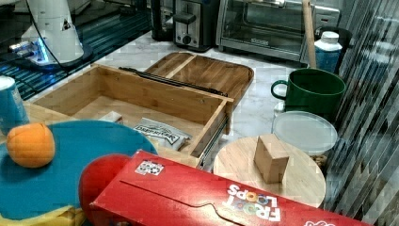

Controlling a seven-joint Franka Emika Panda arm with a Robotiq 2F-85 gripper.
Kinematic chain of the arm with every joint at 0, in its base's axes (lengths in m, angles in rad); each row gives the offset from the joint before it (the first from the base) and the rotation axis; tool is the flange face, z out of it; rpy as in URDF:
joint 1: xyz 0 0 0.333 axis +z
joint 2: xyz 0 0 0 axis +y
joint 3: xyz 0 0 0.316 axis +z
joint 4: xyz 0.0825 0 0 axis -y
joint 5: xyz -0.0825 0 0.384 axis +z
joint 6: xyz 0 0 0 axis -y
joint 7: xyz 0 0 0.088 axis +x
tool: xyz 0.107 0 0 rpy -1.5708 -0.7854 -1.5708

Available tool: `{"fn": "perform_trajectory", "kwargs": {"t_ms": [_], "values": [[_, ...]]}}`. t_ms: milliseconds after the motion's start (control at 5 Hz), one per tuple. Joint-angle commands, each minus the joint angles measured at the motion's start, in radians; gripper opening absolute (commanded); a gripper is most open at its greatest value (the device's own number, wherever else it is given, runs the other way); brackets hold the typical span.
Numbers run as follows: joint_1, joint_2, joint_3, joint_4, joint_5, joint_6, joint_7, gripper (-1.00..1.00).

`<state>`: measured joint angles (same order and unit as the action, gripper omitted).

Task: Close the drawer.

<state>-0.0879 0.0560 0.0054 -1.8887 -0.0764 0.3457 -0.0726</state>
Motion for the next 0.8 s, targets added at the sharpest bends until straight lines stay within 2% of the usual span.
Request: {"fn": "perform_trajectory", "kwargs": {"t_ms": [200, 600, 800], "values": [[0.034, -0.057, 0.101, -0.112, 0.058, -0.009, -0.164, 1.00], [0.032, -0.123, 0.125, -0.310, 0.124, 0.128, -0.480, 1.00], [0.023, -0.138, 0.137, -0.407, 0.125, 0.254, -0.555, 1.00]]}}
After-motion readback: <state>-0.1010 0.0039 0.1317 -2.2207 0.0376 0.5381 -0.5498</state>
